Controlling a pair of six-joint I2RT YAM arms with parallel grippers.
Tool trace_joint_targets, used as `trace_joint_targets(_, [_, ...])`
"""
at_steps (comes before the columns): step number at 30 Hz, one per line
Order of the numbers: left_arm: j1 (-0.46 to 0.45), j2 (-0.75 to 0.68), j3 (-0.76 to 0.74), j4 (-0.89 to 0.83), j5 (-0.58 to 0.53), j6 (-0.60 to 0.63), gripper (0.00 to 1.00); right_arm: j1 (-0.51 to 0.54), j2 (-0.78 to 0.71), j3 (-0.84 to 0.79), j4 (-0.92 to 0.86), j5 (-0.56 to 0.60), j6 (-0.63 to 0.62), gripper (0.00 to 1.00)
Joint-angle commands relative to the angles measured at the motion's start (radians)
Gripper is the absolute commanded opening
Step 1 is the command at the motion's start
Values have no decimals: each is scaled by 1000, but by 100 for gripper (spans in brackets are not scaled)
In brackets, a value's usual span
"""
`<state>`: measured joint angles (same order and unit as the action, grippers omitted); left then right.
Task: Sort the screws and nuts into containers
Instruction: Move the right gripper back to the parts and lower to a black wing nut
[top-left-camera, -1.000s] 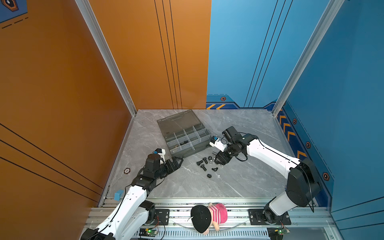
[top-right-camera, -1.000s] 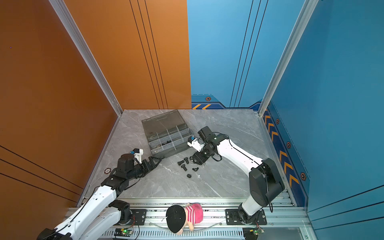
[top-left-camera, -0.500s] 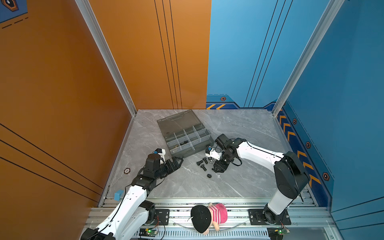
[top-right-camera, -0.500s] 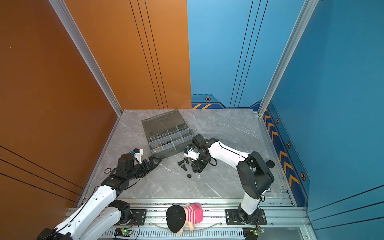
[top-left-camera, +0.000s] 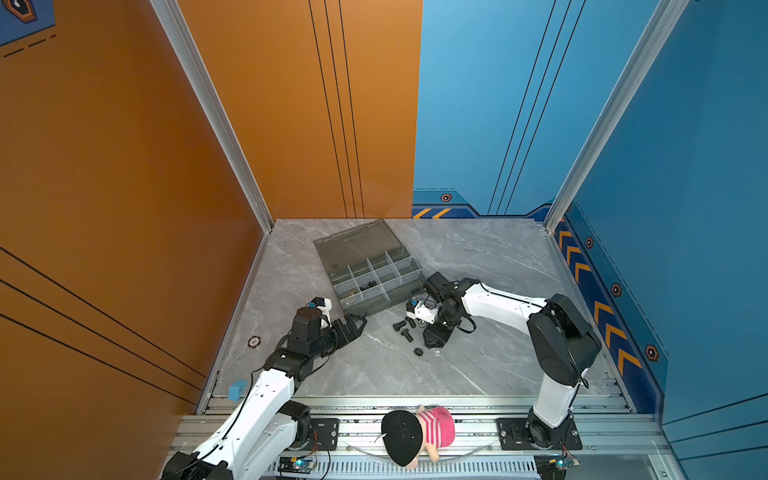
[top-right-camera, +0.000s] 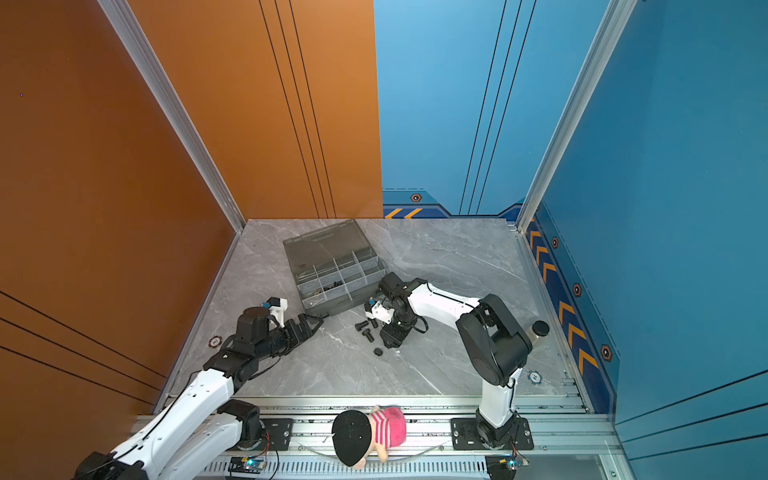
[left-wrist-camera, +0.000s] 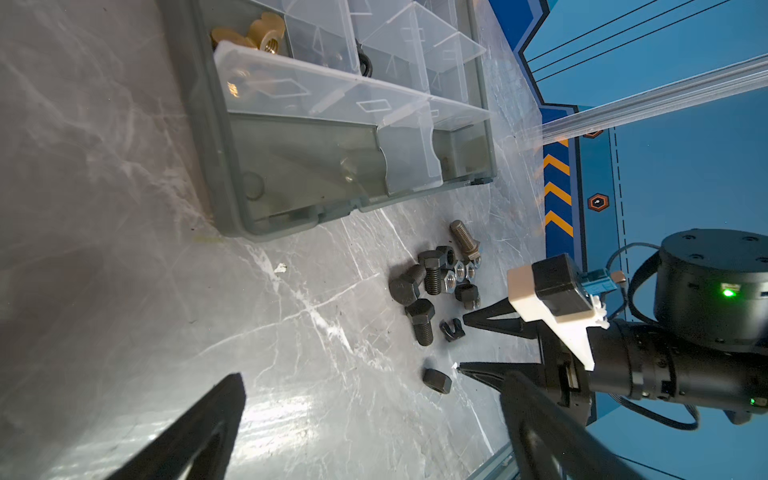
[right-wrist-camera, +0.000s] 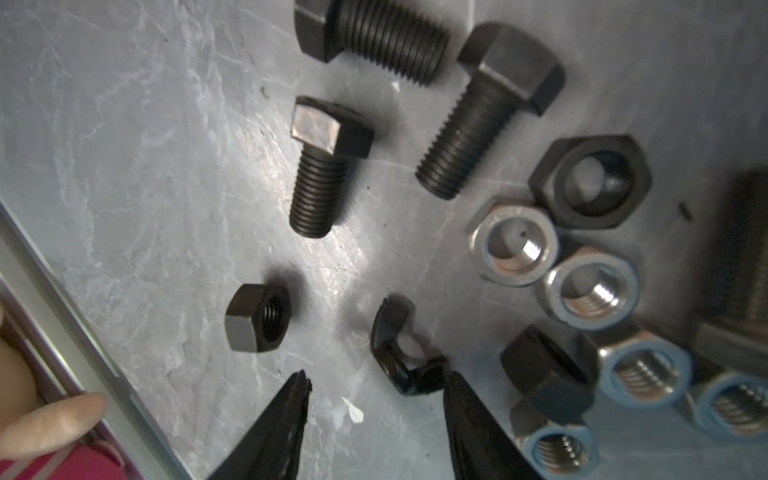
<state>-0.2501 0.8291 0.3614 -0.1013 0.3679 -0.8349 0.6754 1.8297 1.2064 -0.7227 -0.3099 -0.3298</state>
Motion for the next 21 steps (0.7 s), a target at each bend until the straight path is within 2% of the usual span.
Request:
trace_joint_targets(1, [-9,2,29,-14,-2,21,98,5,31,43,-14,14,-29,55])
trace_joint_targets(16, [-9,13,37,-20,-4,23,98,5,51,35,-30,20,-29,51])
trace_joint_targets(21, [-8,11,35,-22,-1,24,98,6,55,29,-36,9,-23,46])
